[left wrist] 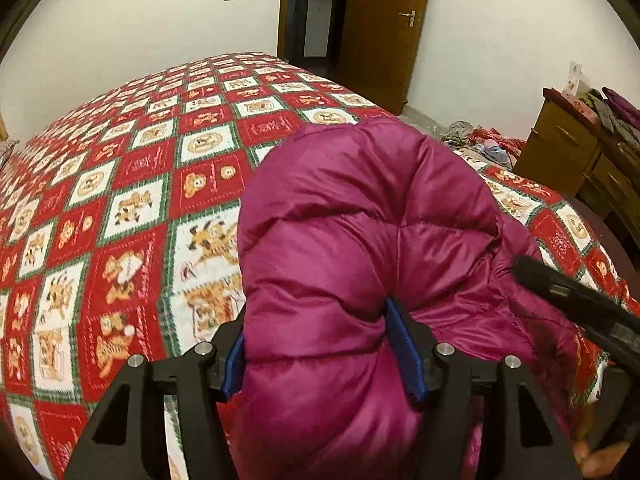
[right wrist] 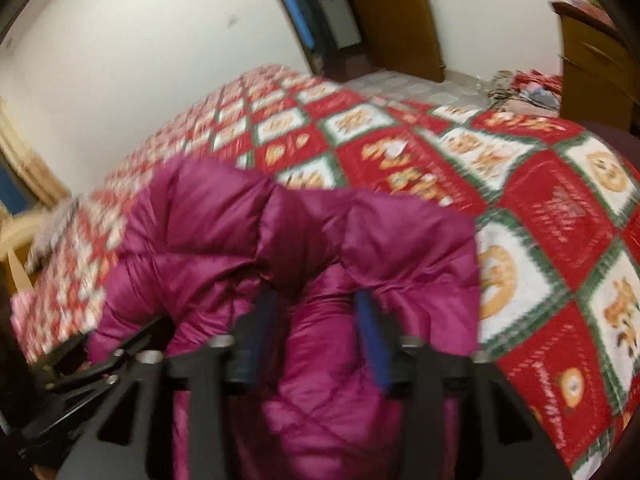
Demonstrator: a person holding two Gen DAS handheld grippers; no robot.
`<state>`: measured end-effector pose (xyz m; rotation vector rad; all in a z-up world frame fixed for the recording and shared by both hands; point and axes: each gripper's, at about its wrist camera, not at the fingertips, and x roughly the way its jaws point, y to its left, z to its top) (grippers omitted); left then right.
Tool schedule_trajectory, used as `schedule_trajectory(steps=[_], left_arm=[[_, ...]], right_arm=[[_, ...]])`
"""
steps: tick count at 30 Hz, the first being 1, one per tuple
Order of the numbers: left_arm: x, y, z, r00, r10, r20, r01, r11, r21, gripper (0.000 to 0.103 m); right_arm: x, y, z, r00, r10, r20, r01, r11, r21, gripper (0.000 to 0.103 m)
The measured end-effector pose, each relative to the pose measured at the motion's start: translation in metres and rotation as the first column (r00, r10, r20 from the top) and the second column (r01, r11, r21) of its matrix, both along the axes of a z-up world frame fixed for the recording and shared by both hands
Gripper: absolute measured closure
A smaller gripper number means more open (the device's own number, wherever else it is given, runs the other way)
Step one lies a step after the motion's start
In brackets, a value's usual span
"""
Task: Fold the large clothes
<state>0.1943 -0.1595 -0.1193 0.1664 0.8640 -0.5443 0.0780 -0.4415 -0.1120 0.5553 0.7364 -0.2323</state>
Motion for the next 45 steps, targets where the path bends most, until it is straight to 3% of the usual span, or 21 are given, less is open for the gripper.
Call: schedule_trajectory(steps=[1, 2, 5, 8, 10, 13, 14, 15, 16, 17, 19, 22, 25, 32, 35, 37, 42, 45], left_arm=[[0.002, -0.001, -0.002, 1.000, 0.002, -0.004, -0.002, 1.000, 0.006, 0.036], [0.003, 0.000, -0.004, 1.000, 0.008, -0.011, -0.008, 1.000, 0.008, 0.034], [0.005, 0.005, -0.012, 0.999, 0.027, -0.043, -0.027, 1.000, -0.005, 0.027], [0.007, 0.010, -0.014, 0.996, 0.021, -0.081, -0.023, 0.999, -0.024, 0.026], [0.006, 0.013, -0.016, 0.996, 0.004, -0.089, -0.007, 1.000, -0.028, 0.026], [0.007, 0.013, -0.020, 0.993, -0.039, -0.110, 0.031, 0.997, -0.072, 0.026], [0.006, 0.012, -0.020, 0.992, -0.048, -0.113, 0.038, 0.995, -0.089, 0.031], [0.004, 0.010, -0.019, 0.993, -0.048, -0.110, 0.037, 0.995, -0.095, 0.036], [0.002, 0.008, -0.018, 0.994, -0.044, -0.104, 0.034, 0.995, -0.095, 0.038], [0.000, 0.003, -0.014, 0.995, -0.038, -0.095, 0.029, 0.995, -0.095, 0.041], [-0.003, -0.008, -0.002, 0.997, -0.037, -0.061, 0.031, 0.995, -0.094, 0.044], [-0.002, -0.026, 0.013, 0.998, -0.050, -0.028, 0.047, 0.994, -0.094, 0.044], [0.004, -0.048, 0.024, 0.999, -0.038, -0.022, 0.036, 0.996, -0.083, 0.044], [0.029, -0.072, -0.002, 1.000, 0.003, -0.004, -0.003, 1.000, 0.016, 0.042], [0.034, -0.072, -0.012, 1.000, 0.001, 0.021, -0.002, 0.999, 0.033, 0.039], [0.032, -0.070, -0.018, 0.999, -0.009, 0.046, 0.007, 0.999, 0.032, 0.035], [0.037, -0.070, -0.019, 0.999, -0.015, 0.044, 0.014, 0.999, 0.036, 0.032], [0.039, -0.068, -0.019, 0.999, -0.008, 0.035, 0.007, 1.000, 0.028, 0.030]], right_arm=[[-0.007, 0.000, 0.004, 1.000, -0.011, 0.008, 0.011, 1.000, -0.010, 0.015], [-0.011, 0.002, 0.006, 1.000, -0.009, 0.006, 0.010, 1.000, -0.022, 0.012], [-0.017, 0.009, -0.004, 0.998, 0.022, -0.065, -0.024, 0.999, -0.026, 0.010], [-0.014, 0.006, -0.028, 0.997, 0.051, -0.050, -0.045, 0.993, 0.105, 0.010], [0.000, 0.016, -0.028, 0.994, 0.081, -0.077, -0.077, 0.996, 0.053, 0.000], [0.015, 0.030, -0.030, 0.988, 0.127, -0.087, -0.127, 0.992, 0.009, 0.000], [0.018, 0.032, -0.030, 0.988, 0.130, -0.087, -0.131, 0.991, 0.001, 0.000], [0.019, 0.034, -0.029, 0.987, 0.138, -0.081, -0.138, 0.990, -0.004, 0.004], [0.019, 0.035, -0.028, 0.986, 0.162, -0.049, -0.161, 0.987, 0.022, 0.025], [0.019, 0.034, -0.028, 0.984, 0.175, -0.026, -0.174, 0.983, 0.060, 0.033], [0.016, 0.033, -0.023, 0.984, 0.180, -0.012, -0.179, 0.983, 0.046, 0.051], [0.020, 0.020, -0.007, 0.988, 0.155, 0.012, -0.155, 0.988, 0.016, 0.061], [0.027, -0.002, 0.005, 0.993, 0.112, 0.031, -0.113, 0.993, 0.029, 0.064], [0.047, -0.019, -0.012, 0.997, 0.052, -0.050, -0.051, 0.998, 0.027, 0.064], [0.055, -0.023, -0.023, 0.997, 0.037, -0.072, -0.032, 0.997, 0.071, 0.056], [0.054, -0.026, -0.030, 0.996, 0.037, -0.079, -0.030, 0.995, 0.095, 0.045], [0.035, -0.026, -0.008, 0.997, 0.030, -0.071, -0.029, 0.999, 0.018, 0.040], [0.009, -0.037, 0.025, 0.998, -0.065, 0.010, 0.065, 0.993, -0.099, 0.035]])
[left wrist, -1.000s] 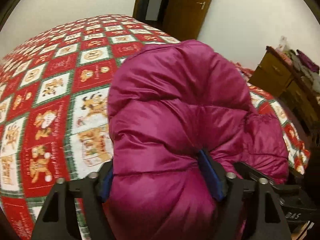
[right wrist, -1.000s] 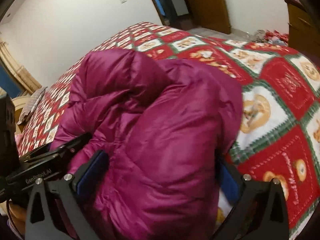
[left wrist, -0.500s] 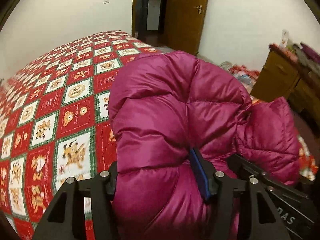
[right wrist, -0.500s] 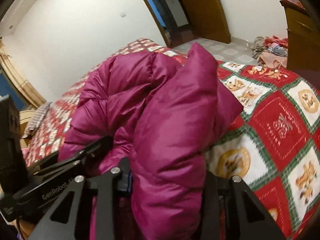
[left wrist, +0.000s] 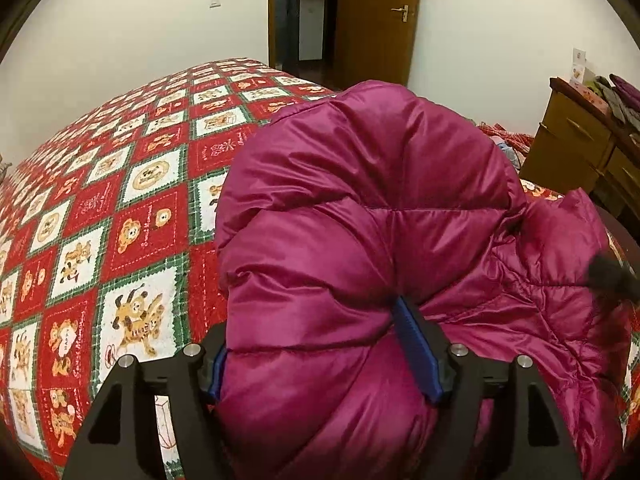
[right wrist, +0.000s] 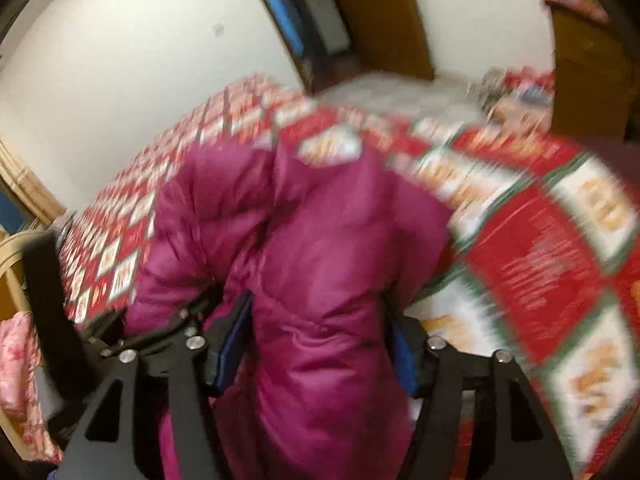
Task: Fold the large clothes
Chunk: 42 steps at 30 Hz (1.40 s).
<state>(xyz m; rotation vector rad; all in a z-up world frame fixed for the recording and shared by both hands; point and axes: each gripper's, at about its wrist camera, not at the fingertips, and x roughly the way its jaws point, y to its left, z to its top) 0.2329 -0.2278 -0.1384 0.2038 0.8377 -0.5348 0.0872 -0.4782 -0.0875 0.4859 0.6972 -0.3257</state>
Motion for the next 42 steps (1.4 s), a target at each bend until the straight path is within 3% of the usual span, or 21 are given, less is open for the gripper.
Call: schedule_trajectory(steps=[3, 5, 6, 7, 11, 20, 23, 25, 28, 34, 39, 42], left_arm=[[-0.002, -0.001, 0.001, 1.000, 0.005, 0.025, -0.005, 1.000, 0.018, 0.029], [-0.004, -0.002, 0.002, 0.999, 0.009, 0.038, -0.010, 0.999, 0.030, 0.028], [-0.004, -0.002, 0.002, 0.999, 0.010, 0.037, -0.011, 0.999, 0.032, 0.028], [-0.004, -0.001, 0.002, 0.999, 0.011, 0.034, -0.012, 0.999, 0.031, 0.028], [0.000, 0.002, 0.001, 1.000, 0.011, 0.017, -0.012, 1.000, 0.018, 0.028], [-0.002, 0.003, 0.002, 1.000, 0.013, 0.021, -0.014, 0.999, 0.035, 0.027], [-0.009, 0.009, 0.009, 1.000, -0.004, 0.017, 0.003, 0.999, 0.044, 0.027], [-0.015, 0.016, 0.016, 0.999, -0.008, 0.033, 0.007, 0.999, 0.046, 0.027], [-0.025, 0.022, 0.025, 0.998, -0.014, 0.058, 0.010, 0.998, 0.057, 0.027], [-0.029, 0.023, 0.036, 0.996, -0.013, 0.086, 0.007, 0.997, 0.077, 0.027], [-0.015, 0.016, 0.060, 0.987, -0.022, 0.160, 0.007, 0.995, 0.096, 0.027], [0.019, 0.016, 0.067, 0.990, 0.008, 0.139, -0.019, 0.997, 0.079, 0.027]], right_arm=[[-0.004, -0.003, 0.022, 0.997, -0.063, 0.033, 0.066, 0.995, -0.070, 0.033], [0.012, 0.000, 0.019, 1.000, -0.027, -0.005, 0.026, 0.997, -0.078, 0.046], [0.023, 0.004, 0.014, 0.999, -0.012, -0.036, 0.009, 0.997, -0.079, 0.065], [0.035, 0.005, 0.004, 0.997, -0.010, -0.080, 0.004, 0.997, -0.078, 0.069], [0.055, -0.001, -0.039, 0.977, -0.063, -0.204, 0.058, 0.998, -0.027, 0.067], [0.050, 0.006, -0.052, 0.973, -0.104, -0.206, 0.082, 0.990, -0.115, 0.063], [0.049, 0.003, -0.047, 0.974, -0.086, -0.211, 0.061, 0.991, -0.120, 0.058], [0.041, 0.001, -0.039, 0.976, -0.082, -0.201, 0.066, 0.994, -0.087, 0.048], [0.017, 0.005, -0.021, 0.987, -0.111, -0.120, 0.103, 0.992, -0.071, 0.048], [-0.005, 0.041, 0.012, 0.997, -0.050, -0.062, 0.039, 0.985, -0.167, 0.048], [0.008, 0.028, 0.032, 0.999, -0.043, -0.020, 0.039, 0.986, -0.159, 0.048], [0.030, 0.007, 0.035, 0.998, -0.058, -0.010, 0.056, 0.994, -0.093, 0.048]])
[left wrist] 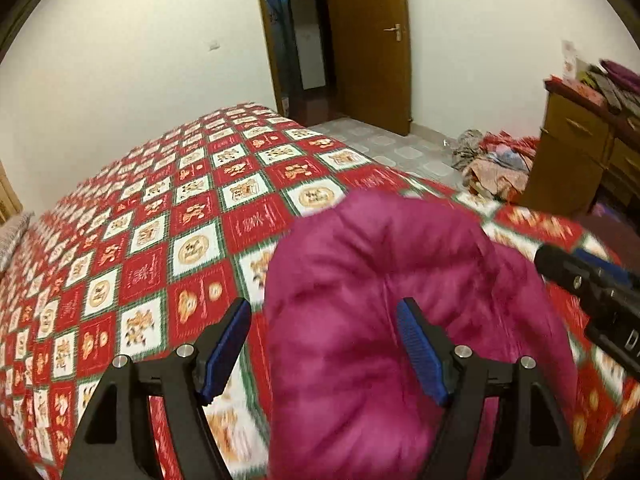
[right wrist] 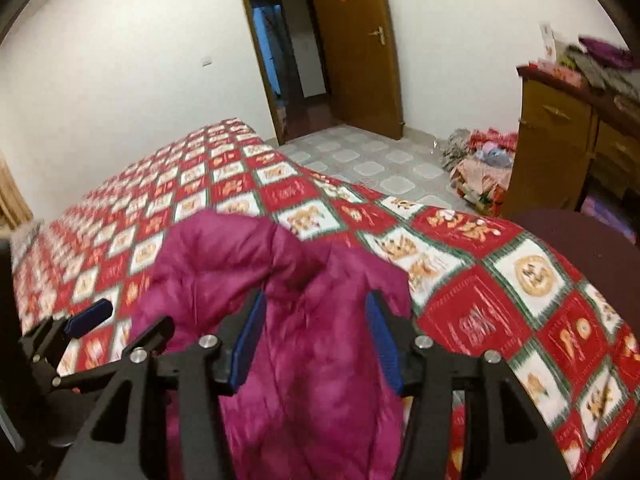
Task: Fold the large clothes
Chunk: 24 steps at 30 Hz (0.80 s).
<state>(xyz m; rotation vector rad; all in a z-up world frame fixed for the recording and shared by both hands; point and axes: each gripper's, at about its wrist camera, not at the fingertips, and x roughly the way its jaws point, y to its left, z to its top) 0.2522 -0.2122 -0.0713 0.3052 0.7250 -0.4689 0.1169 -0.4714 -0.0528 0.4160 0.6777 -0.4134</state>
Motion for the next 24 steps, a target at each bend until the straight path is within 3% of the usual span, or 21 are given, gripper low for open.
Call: schedule_trajectory(steps=[4, 9, 17, 20, 24], left_arm=[[0.049, -0.010, -0.014, 0.996, 0.074, -0.050, -0.072, 0.997, 0.023, 0.027], [0.076, -0.027, -0.040, 0.989, 0.094, -0.114, -0.091, 0.995, 0.032, 0.027], [0.073, -0.042, -0.065, 0.993, 0.097, -0.072, -0.089, 0.990, 0.105, 0.024], [0.063, -0.041, -0.060, 0.996, 0.080, -0.040, -0.074, 0.989, 0.129, 0.024], [0.039, -0.026, -0.043, 0.998, 0.010, -0.054, -0.003, 0.993, 0.115, 0.025]], right_arm=[[0.041, -0.017, -0.017, 0.998, 0.026, -0.058, -0.023, 0.998, 0.061, 0.048], [0.073, -0.034, -0.058, 0.992, 0.042, -0.119, -0.028, 0.993, 0.119, 0.048], [0.071, -0.034, -0.087, 0.994, 0.029, -0.108, -0.013, 0.989, 0.146, 0.045], [0.074, -0.028, -0.085, 0.990, 0.026, -0.141, -0.012, 0.995, 0.098, 0.045], [0.059, -0.026, -0.075, 0.986, 0.032, -0.164, -0.014, 0.994, 0.110, 0.044]])
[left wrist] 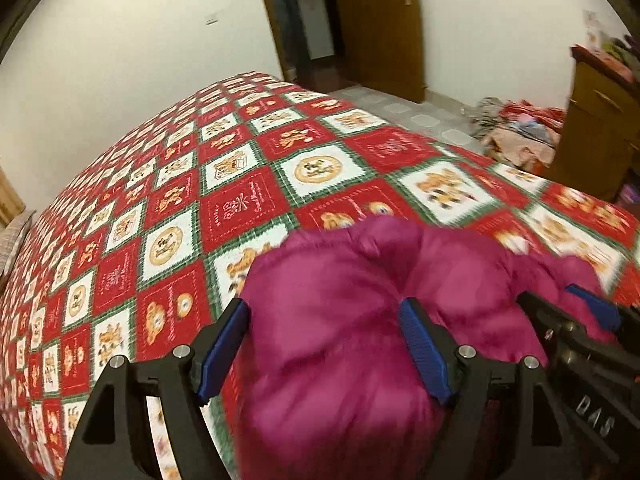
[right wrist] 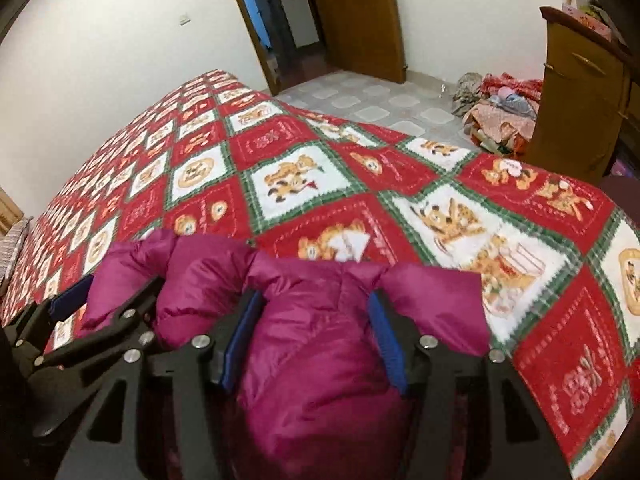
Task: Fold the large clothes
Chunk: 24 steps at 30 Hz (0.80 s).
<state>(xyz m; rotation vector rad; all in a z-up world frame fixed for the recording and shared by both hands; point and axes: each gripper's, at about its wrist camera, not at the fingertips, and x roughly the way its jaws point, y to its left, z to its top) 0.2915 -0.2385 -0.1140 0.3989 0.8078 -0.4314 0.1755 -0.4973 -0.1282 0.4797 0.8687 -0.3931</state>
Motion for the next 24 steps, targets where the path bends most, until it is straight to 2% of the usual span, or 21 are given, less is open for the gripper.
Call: schedule_trajectory(steps=[5, 7, 11, 12, 15, 24], left_arm=[[-0.039, 0.025, 0.014, 0.999, -0.040, -0.001, 0.040, 0.999, -0.018, 0.025], [-0.056, 0.034, 0.011, 0.999, -0.043, -0.013, 0.043, 0.999, -0.022, 0.025], [-0.089, 0.053, 0.007, 1.000, -0.026, -0.005, 0.026, 0.999, -0.042, 0.025], [-0.098, 0.057, 0.007, 1.000, -0.029, 0.001, 0.029, 0.998, -0.047, 0.025], [-0.117, 0.065, 0.007, 0.999, -0.042, 0.028, 0.043, 0.999, -0.021, 0.025], [-0.154, 0.092, 0.010, 0.999, -0.047, 0.011, 0.047, 0.998, -0.034, 0.025]], right_arm=[[-0.055, 0.022, 0.027, 0.999, -0.050, 0.015, 0.051, 0.998, -0.046, 0.040], [-0.078, 0.036, 0.030, 0.998, -0.061, 0.013, 0.062, 0.996, -0.060, 0.028], [-0.102, 0.055, 0.008, 0.999, -0.041, -0.014, 0.041, 0.999, -0.022, 0.028], [-0.108, 0.063, 0.006, 0.999, -0.042, -0.002, 0.042, 0.998, -0.041, 0.028], [-0.116, 0.080, 0.007, 0.999, -0.039, -0.021, 0.036, 0.994, -0.106, 0.028], [-0.160, 0.099, 0.012, 0.997, -0.075, 0.002, 0.075, 0.994, -0.084, 0.028]])
